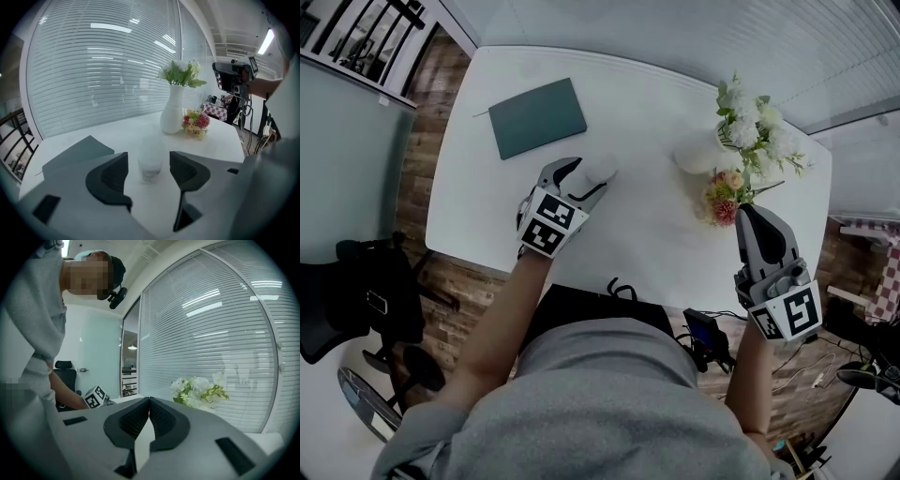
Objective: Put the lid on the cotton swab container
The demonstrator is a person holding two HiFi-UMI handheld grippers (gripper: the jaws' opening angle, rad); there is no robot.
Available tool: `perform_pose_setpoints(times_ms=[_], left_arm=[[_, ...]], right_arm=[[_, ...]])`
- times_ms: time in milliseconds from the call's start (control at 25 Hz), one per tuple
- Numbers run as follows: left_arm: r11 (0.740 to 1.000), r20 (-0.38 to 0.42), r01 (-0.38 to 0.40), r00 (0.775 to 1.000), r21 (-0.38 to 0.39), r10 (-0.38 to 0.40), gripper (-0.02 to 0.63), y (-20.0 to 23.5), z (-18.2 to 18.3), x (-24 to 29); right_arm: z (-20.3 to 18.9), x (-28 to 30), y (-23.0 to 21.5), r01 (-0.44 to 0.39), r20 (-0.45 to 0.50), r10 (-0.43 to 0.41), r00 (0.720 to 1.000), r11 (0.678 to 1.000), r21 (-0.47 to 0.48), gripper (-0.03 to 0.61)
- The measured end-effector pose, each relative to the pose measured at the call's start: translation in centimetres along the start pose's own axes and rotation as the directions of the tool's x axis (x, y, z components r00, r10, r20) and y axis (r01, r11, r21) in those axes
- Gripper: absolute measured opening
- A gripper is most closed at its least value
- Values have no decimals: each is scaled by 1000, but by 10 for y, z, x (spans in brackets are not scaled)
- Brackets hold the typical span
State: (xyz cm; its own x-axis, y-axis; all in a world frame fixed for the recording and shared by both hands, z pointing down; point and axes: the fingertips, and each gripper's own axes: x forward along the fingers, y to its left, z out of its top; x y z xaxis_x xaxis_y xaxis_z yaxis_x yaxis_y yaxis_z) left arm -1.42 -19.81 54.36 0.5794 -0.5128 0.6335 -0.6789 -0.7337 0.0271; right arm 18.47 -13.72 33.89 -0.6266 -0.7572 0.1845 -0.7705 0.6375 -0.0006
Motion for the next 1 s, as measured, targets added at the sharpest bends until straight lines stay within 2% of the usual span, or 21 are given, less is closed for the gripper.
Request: perform_pose_setpoints(times_ms=[160,400,600,720,1000], left_arm=[[1000,58,-23,998,7,22,268,2,18,-14],[1000,128,-22,992,12,21,78,5,41,-38],[999,207,-39,978,26,33,34,2,69,-61],[998,263,-43,964,41,30,11,-2,88,-78],[995,366,-88,928,39,68,8,4,120,-121]], right_arm=[[5,0,3,-1,14,1,1000,1000,-9,23],[19,2,8,-9,33,10,999,999,-37,23],[30,3,11,-10,38,13,999,997,-72,23],[39,-1,9,3,69,0,998,998,-57,23],[55,-6,9,31,113,-24,993,998,-60,23]])
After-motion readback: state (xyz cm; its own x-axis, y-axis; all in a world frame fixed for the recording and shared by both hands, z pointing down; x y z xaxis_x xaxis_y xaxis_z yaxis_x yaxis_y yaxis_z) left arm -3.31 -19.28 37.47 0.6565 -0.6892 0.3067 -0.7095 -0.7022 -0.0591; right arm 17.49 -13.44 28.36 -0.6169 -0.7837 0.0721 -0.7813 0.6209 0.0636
